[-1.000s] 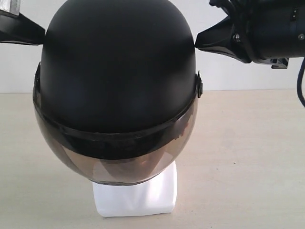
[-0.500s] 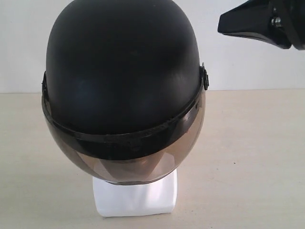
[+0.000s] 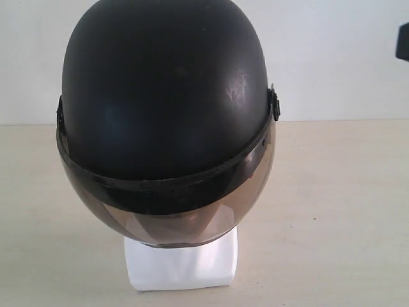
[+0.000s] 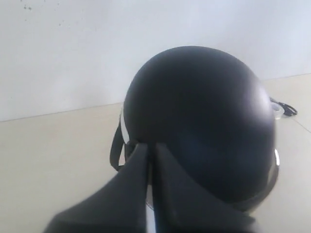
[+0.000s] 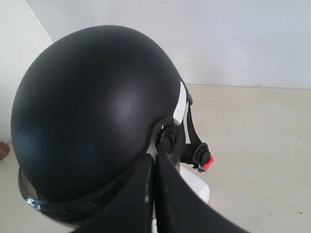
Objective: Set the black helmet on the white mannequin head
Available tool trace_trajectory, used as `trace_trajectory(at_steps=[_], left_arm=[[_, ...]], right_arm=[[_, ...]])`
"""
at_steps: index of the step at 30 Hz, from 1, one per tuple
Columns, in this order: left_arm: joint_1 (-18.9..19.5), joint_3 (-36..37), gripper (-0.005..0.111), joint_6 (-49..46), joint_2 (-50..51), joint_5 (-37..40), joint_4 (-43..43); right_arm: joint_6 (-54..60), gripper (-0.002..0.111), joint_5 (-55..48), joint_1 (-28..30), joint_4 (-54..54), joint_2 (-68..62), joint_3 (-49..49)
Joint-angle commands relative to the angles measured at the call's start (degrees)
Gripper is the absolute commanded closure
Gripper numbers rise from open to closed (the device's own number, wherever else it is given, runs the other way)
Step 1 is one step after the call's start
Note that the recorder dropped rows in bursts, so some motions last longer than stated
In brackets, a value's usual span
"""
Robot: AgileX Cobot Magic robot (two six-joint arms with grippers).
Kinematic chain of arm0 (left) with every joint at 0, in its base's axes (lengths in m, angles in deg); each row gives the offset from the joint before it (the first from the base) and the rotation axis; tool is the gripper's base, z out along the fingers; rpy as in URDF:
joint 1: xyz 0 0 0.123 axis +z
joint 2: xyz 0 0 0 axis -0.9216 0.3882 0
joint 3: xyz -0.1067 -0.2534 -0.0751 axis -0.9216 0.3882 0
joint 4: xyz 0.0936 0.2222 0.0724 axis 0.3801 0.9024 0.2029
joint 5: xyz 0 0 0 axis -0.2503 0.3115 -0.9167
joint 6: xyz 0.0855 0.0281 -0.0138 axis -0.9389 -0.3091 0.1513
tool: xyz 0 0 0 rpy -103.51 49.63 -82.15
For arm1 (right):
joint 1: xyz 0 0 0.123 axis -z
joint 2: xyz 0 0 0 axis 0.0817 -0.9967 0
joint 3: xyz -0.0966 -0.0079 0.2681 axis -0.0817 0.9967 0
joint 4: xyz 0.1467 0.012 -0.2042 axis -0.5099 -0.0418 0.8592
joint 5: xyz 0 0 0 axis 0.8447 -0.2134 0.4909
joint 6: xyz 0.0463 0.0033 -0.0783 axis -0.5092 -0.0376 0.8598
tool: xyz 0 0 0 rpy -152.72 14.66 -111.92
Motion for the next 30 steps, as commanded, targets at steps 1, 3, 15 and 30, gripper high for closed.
trace_trajectory(at_steps=[1,3,15,30], left_arm=[[0.1,6.1,0.102,0.5,-9.0,-1.0,-1.3],[0.1,9.3,0.102,0.5,-13.2,-1.8,-1.6],[0.1,31.0,0.102,0.4,-35.4,-14.3,-1.2],[0.1,37.0,0.102,-16.3,-35.4,-16.6,-19.0]], right_arm=[[-0.5,0.108,0.8,0.1,1.3,8.2,6.2],[-0.5,0.108,2.3,0.1,2.0,11.9,9.4],[-10.8,0.108,-9.4,-0.1,30.8,38.9,17.7],[-11.3,0.108,-15.5,-0.1,30.3,38.9,21.1]])
